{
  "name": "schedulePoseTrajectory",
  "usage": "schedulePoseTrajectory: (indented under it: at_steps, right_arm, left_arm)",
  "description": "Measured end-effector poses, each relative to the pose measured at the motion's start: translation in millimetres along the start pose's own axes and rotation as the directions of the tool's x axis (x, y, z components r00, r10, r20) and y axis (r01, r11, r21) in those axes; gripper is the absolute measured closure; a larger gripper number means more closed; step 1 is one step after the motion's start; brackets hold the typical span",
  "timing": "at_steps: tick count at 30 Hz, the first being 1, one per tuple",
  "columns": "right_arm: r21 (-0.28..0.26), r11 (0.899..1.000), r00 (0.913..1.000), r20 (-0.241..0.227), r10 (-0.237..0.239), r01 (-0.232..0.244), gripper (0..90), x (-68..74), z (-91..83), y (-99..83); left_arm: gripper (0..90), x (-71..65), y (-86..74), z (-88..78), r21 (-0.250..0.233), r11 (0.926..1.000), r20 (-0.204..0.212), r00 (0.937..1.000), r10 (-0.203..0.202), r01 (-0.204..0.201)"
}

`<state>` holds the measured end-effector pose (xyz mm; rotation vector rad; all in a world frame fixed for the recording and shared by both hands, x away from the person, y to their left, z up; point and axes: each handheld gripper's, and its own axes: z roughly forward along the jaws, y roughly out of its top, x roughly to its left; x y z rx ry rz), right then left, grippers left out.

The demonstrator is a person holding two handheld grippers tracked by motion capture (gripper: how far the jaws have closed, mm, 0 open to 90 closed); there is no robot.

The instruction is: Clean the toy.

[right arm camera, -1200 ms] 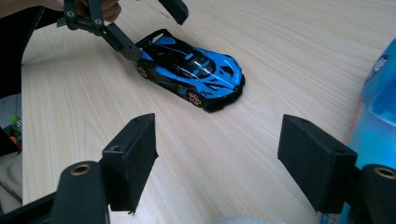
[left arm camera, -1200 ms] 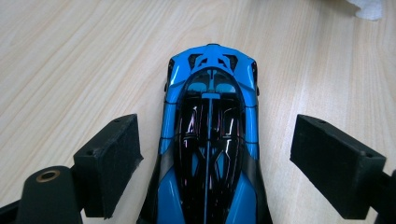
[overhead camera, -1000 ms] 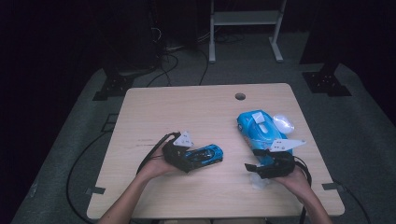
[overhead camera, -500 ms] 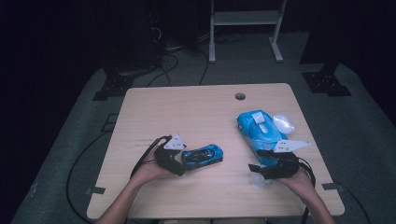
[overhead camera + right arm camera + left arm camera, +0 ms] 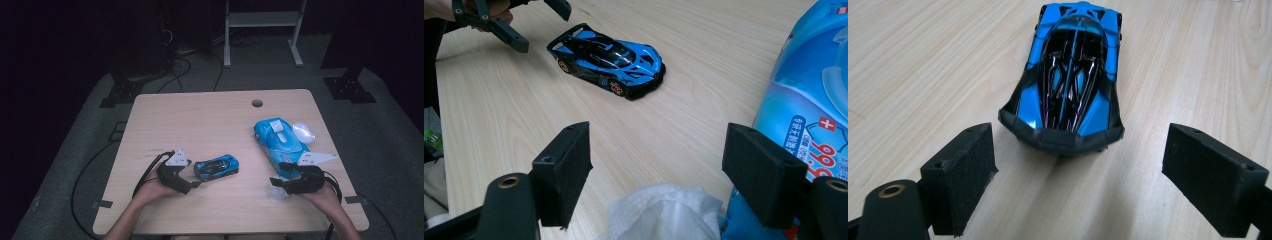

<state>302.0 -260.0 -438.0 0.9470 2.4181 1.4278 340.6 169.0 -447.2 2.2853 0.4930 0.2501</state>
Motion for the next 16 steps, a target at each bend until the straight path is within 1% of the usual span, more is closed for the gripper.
schedulePoseTrajectory:
  at_steps: [7, 9, 11, 14, 16]
  right_arm:
    - [0.000, 1.000, 1.0000, 0.001, 0.004, -0.004, 26.4, 1.9, -0.3, -3.9]
    - [-0.002, 1.000, 1.0000, 0.004, 0.008, -0.008, 26.2, 1.7, -1.5, -5.0]
    - [-0.013, 1.000, 0.9999, 0.008, 0.009, -0.008, 25.8, 1.2, -2.8, -6.2]
    - [-0.024, 1.000, 0.9999, 0.009, 0.015, -0.015, 25.7, 2.0, -4.3, -8.3]
    - [-0.024, 1.000, 0.9999, 0.010, 0.008, -0.008, 25.4, 2.0, -4.5, -9.4]
  left_arm:
    - [12.9, -0.7, -12.0, -9.8, -0.010, 0.9998, -0.011, 0.9998, -0.017, 0.017]
    - [12.7, -0.2, -16.4, -14.3, -0.020, 0.9993, -0.018, 0.9994, -0.031, 0.030]
    - [12.1, -0.8, -20.6, -17.9, -0.039, 0.9979, -0.025, 0.9983, -0.053, 0.052]
    - [11.5, -2.2, -24.5, -22.8, -0.047, 0.9972, -0.031, 0.9978, -0.059, 0.058]
    - [10.6, -3.0, -25.9, -25.4, -0.057, 0.9964, -0.040, 0.9971, -0.065, 0.063]
